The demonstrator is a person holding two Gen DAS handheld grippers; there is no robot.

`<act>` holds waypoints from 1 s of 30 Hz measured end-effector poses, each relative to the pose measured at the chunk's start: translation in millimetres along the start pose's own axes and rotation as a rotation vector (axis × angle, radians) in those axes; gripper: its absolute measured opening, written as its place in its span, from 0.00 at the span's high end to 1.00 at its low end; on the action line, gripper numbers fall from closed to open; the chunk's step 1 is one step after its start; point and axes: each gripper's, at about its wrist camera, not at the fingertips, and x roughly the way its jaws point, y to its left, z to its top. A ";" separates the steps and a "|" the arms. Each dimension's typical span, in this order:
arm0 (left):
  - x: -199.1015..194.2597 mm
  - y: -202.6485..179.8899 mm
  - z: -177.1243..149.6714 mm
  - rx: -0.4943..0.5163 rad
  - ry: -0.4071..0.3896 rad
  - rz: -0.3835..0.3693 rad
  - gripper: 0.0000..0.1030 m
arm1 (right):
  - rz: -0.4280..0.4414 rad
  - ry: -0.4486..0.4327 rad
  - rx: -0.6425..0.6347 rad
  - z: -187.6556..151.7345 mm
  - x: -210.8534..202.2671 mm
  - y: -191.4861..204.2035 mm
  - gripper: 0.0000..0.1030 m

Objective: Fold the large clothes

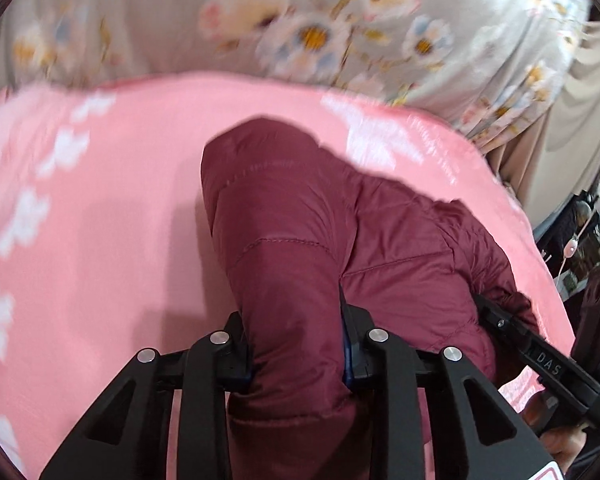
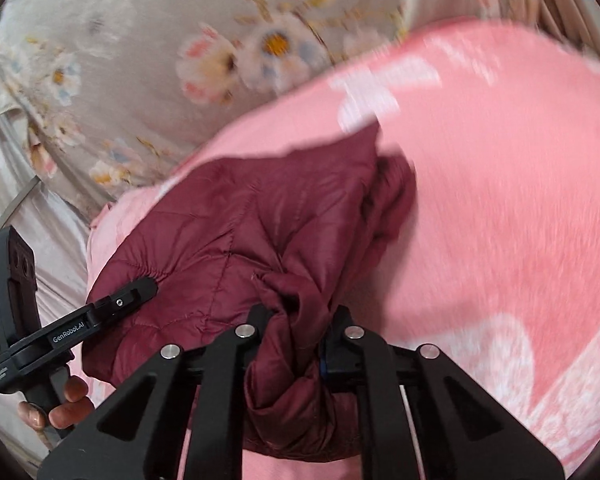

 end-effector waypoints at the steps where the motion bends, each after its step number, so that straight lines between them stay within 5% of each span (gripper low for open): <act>1: -5.7 1.0 8.0 0.018 -0.026 0.005 0.75 | -0.003 -0.029 -0.030 9.4 -1.2 12.6 0.90; 9: -39.5 42.3 81.7 0.162 -0.315 0.074 0.75 | 0.026 -0.225 -0.207 76.2 34.3 98.5 0.90; 12: -29.2 76.0 97.6 0.171 -0.358 0.093 0.74 | 0.048 -0.244 -0.235 89.8 72.7 113.6 0.90; 23: 87.3 190.6 91.0 0.149 -0.230 0.152 0.74 | 0.035 -0.052 -0.219 66.4 232.2 115.9 0.89; 30: 115.3 210.8 67.4 0.111 -0.138 0.200 0.59 | 0.012 0.062 -0.191 52.2 254.2 105.6 0.77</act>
